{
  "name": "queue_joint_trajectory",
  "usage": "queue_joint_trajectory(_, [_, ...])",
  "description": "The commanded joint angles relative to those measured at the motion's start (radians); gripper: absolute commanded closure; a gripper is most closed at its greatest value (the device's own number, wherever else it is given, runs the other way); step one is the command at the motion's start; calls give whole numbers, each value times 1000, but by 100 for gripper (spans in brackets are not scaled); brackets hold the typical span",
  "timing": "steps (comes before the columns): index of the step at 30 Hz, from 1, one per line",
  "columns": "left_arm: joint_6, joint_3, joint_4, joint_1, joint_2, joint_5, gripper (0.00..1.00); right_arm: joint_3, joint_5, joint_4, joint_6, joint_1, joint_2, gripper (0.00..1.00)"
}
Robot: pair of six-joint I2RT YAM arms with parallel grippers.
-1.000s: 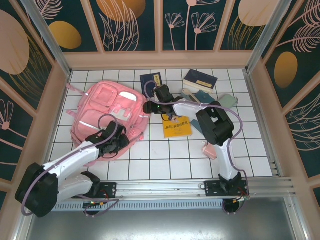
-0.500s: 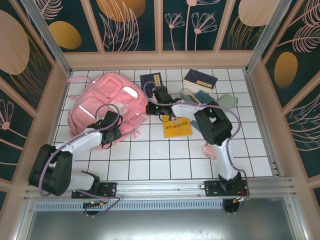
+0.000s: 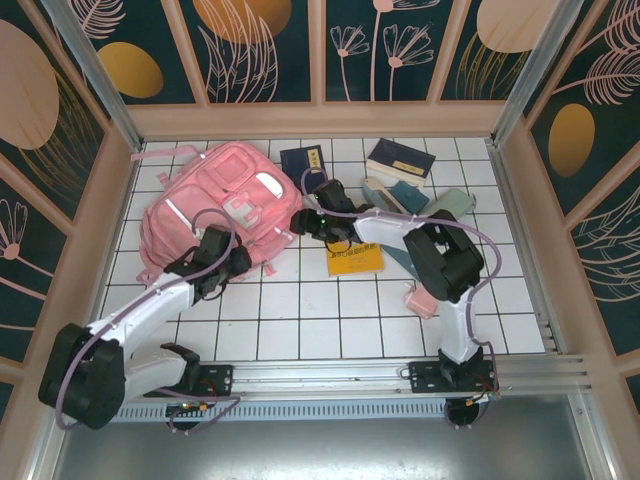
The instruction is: Pack books, pencil case, and school supplies into a backpack
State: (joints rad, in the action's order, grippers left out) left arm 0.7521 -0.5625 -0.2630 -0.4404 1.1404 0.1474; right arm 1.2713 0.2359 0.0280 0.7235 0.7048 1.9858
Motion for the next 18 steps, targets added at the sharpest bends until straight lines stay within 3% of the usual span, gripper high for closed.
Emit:
queue_joint_trajectory(1, [60, 67, 89, -45, -16, -52, 53, -70, 44, -82, 149, 16, -70, 33])
queue_joint_trajectory(10, [104, 126, 265, -106, 31, -80, 62, -111, 146, -285, 347, 41, 28, 48])
queue_joint_trajectory(18, [113, 64, 265, -117, 180, -87, 70, -26, 136, -258, 343, 61, 108, 47])
